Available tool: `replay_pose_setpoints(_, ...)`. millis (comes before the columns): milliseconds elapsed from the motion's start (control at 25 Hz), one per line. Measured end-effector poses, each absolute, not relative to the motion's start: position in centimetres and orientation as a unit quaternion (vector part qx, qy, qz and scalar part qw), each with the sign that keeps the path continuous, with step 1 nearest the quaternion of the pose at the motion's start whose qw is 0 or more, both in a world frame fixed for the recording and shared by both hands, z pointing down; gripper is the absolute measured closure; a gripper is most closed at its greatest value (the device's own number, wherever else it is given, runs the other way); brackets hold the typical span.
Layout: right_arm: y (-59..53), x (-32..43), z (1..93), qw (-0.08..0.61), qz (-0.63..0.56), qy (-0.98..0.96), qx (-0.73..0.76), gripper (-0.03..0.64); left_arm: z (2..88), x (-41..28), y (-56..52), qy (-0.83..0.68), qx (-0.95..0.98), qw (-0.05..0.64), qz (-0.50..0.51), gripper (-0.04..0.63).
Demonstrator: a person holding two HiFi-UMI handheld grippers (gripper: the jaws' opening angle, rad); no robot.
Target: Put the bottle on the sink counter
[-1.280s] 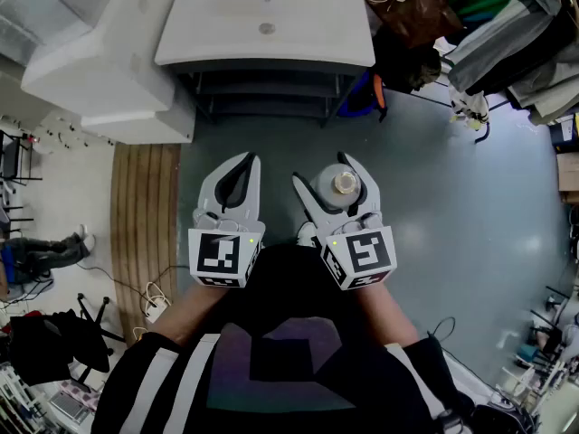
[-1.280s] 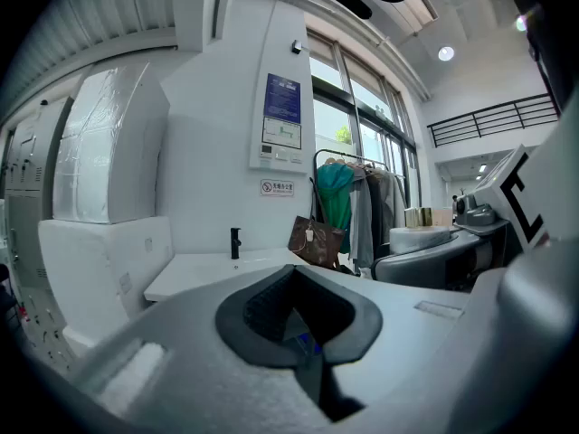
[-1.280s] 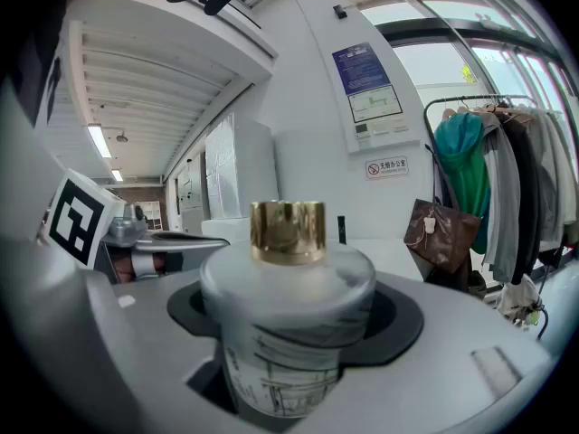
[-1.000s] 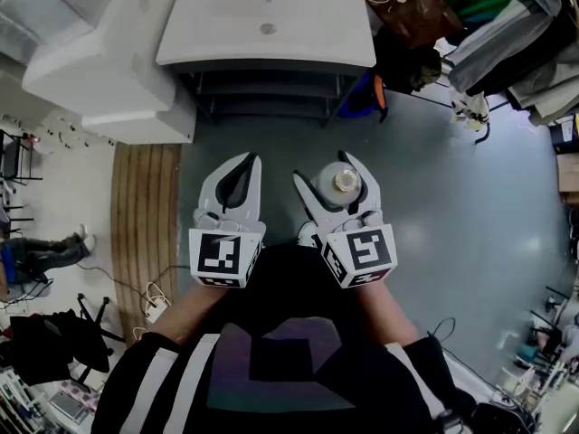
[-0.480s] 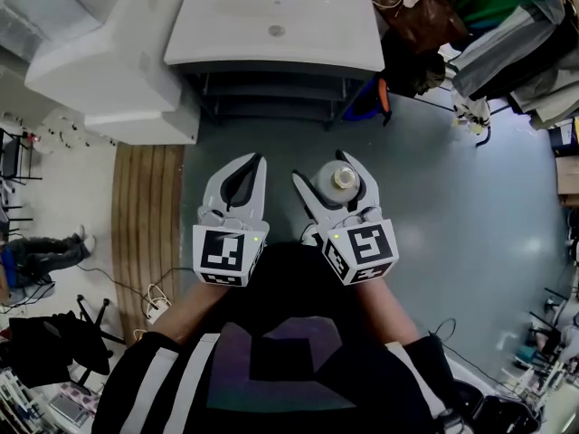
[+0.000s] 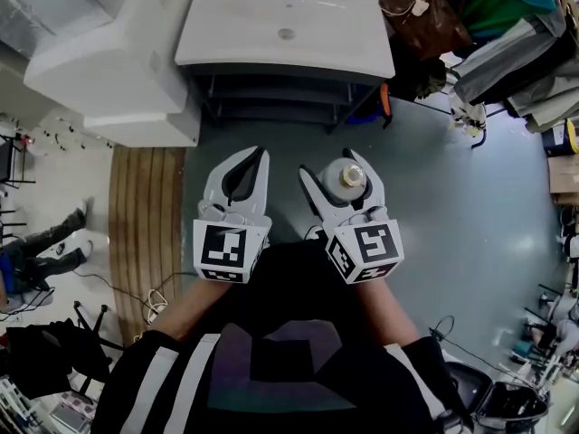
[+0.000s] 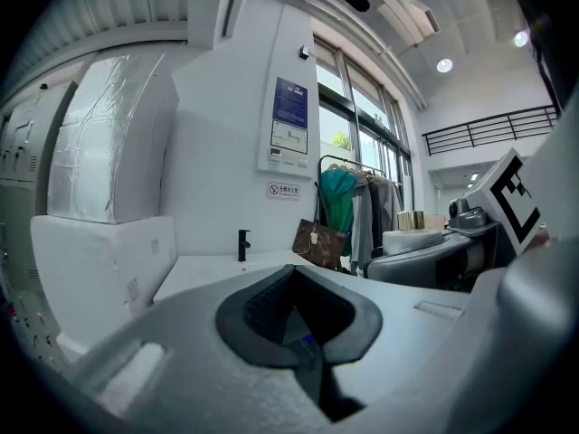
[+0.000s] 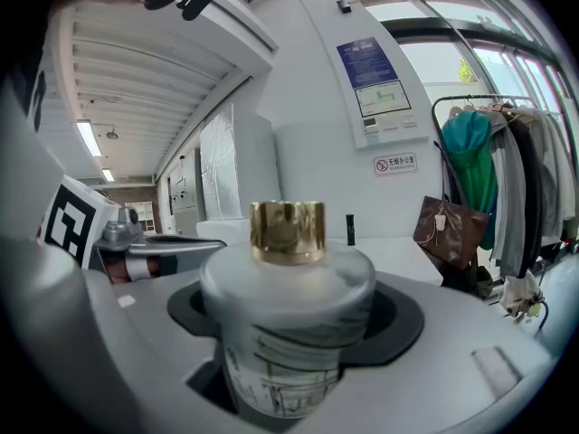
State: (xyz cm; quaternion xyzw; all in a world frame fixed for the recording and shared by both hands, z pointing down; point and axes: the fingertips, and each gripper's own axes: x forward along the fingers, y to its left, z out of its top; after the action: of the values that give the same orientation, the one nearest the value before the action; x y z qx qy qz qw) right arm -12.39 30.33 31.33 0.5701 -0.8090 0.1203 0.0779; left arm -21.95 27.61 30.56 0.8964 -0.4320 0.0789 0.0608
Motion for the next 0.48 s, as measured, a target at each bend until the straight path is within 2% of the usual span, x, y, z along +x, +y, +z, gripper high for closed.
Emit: replay_pose_setpoints(480, 27.6, -14.1, 32.0, 0.088, 0.120, -0.817, 0.557, 0.276, 31.4, -23.4, 25.1, -0.443, 0.891, 0.069, 0.076, 0.597)
